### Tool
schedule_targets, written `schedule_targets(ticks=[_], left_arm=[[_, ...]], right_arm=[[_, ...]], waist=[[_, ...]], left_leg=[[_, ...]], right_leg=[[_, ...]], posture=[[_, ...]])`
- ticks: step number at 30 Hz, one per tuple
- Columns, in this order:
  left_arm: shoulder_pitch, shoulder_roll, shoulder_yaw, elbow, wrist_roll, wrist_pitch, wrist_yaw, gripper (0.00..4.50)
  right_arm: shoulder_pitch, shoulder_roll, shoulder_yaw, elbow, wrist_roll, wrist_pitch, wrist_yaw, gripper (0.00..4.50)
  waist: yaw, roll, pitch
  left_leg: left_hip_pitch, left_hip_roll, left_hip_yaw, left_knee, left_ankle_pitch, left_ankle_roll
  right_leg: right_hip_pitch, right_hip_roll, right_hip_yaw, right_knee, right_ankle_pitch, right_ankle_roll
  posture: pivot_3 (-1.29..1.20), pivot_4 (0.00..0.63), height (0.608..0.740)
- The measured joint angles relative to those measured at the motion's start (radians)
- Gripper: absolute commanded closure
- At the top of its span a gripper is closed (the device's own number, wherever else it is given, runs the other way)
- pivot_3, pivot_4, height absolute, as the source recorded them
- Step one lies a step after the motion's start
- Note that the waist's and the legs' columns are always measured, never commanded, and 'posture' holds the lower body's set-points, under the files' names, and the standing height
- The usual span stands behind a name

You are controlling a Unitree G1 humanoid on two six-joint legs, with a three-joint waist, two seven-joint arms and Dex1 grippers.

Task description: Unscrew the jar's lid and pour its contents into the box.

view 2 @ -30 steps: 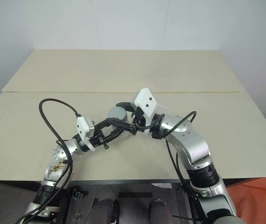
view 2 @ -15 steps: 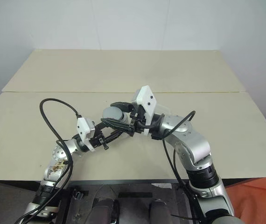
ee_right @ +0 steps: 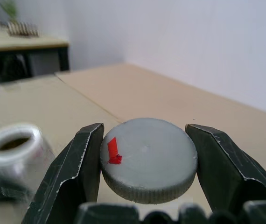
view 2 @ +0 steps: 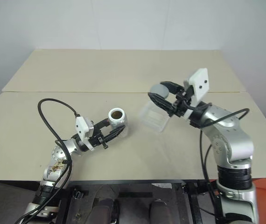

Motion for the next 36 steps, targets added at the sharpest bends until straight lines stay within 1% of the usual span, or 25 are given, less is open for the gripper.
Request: schedule_targets(ticks=[2, 5, 8, 13, 19, 22, 24, 25, 27, 28, 36], left_arm=[[-0.001, 0.001, 0.002, 0.000, -0.005, 0.000, 0.000, 2.62], [-0.003, 0.003, 0.005, 0.000, -0.007, 0.000, 0.001, 2.62], [-0.004, 0.010, 0.005, 0.000, -0.006, 0.000, 0.003, 2.62], [-0.010, 0.015, 0.006, 0.002, -0.006, 0.000, 0.006, 2.62], [-0.013, 0.016, 0.007, 0.005, -0.006, 0.000, 0.015, 2.62], [-0.012, 0.016, 0.007, 0.005, -0.006, 0.000, 0.018, 2.62], [-0.012, 0.016, 0.007, 0.005, -0.006, 0.000, 0.019, 2.62], [-0.012, 0.016, 0.007, 0.005, -0.005, 0.000, 0.020, 2.62], [-0.013, 0.018, 0.007, 0.005, -0.004, 0.000, 0.023, 2.62], [-0.014, 0.019, 0.007, 0.005, -0.001, 0.000, 0.026, 2.62], [-0.076, 0.018, 0.005, 0.062, 0.071, 0.018, 0.088, 2.62]], right_arm=[[0.051, -0.066, -0.004, 0.011, -0.026, -0.002, 0.022, 1.74], [0.115, -0.133, -0.008, 0.033, -0.059, -0.001, 0.042, 1.74], [0.162, -0.177, 0.011, 0.054, -0.107, 0.010, 0.044, 1.74], [0.229, -0.177, 0.084, 0.080, -0.154, 0.039, 0.034, 1.74], [0.304, -0.155, 0.102, 0.109, -0.185, 0.036, 0.030, 1.74], [0.313, -0.156, 0.103, 0.109, -0.186, 0.038, 0.036, 1.74], [0.315, -0.158, 0.103, 0.109, -0.193, 0.049, 0.039, 1.02], [0.316, -0.159, 0.104, 0.109, -0.195, 0.052, 0.041, 0.83], [0.319, -0.164, 0.107, 0.109, -0.197, 0.054, 0.050, 0.19], [0.322, -0.166, 0.109, 0.109, -0.198, 0.054, 0.053, 0.02], [0.330, -0.183, 0.114, 0.072, -0.225, 0.048, 0.056, 0.02]], waist=[[0.000, 0.000, 0.000], [0.000, 0.000, 0.000], [-0.001, 0.000, 0.000], [0.001, 0.000, 0.000], [0.002, 0.000, 0.000], [0.001, 0.000, 0.000], [0.001, 0.000, 0.000], [0.001, 0.000, 0.000], [0.001, 0.000, 0.000], [0.001, 0.000, 0.000], [0.002, 0.000, 0.000]], left_leg=[[0.000, 0.000, 0.000, 0.000, 0.000, 0.000], [0.000, 0.000, 0.001, 0.000, 0.000, 0.000], [0.000, 0.000, 0.001, 0.000, 0.000, 0.000], [0.000, 0.000, 0.001, 0.000, 0.000, 0.000], [0.000, 0.000, 0.001, 0.000, 0.000, 0.000], [0.000, 0.000, 0.001, 0.001, 0.000, 0.000], [0.000, 0.000, 0.001, 0.001, 0.000, 0.000], [0.000, 0.000, 0.001, 0.001, 0.000, 0.000], [0.000, 0.000, 0.001, 0.001, 0.000, 0.000], [0.000, 0.000, 0.001, 0.001, 0.000, 0.000], [0.000, -0.001, 0.001, 0.001, 0.000, 0.000]], right_leg=[[0.000, 0.000, 0.000, 0.000, 0.000, 0.000], [0.000, 0.000, 0.000, 0.000, 0.000, 0.000], [0.000, 0.000, 0.000, 0.000, 0.000, 0.000], [0.000, 0.000, 0.000, 0.000, 0.000, 0.000], [0.000, 0.000, 0.000, 0.000, 0.000, 0.000], [0.000, 0.000, 0.000, 0.000, 0.000, 0.000], [0.000, 0.000, 0.000, 0.000, 0.000, 0.000], [0.000, 0.001, 0.000, 0.000, 0.000, 0.000], [0.001, 0.000, 0.000, 0.000, 0.000, 0.000], [0.001, 0.000, 0.000, 0.000, 0.000, 0.000], [0.001, 0.000, 0.000, 0.000, 0.000, 0.000]], posture=[[0.00, 0.150, 0.740], [0.00, 0.150, 0.740], [0.00, 0.150, 0.740], [0.00, 0.150, 0.740], [0.00, 0.150, 0.740], [0.00, 0.150, 0.740], [0.00, 0.150, 0.740], [0.00, 0.150, 0.740], [0.00, 0.150, 0.740], [0.00, 0.150, 0.740], [0.00, 0.150, 0.740]])
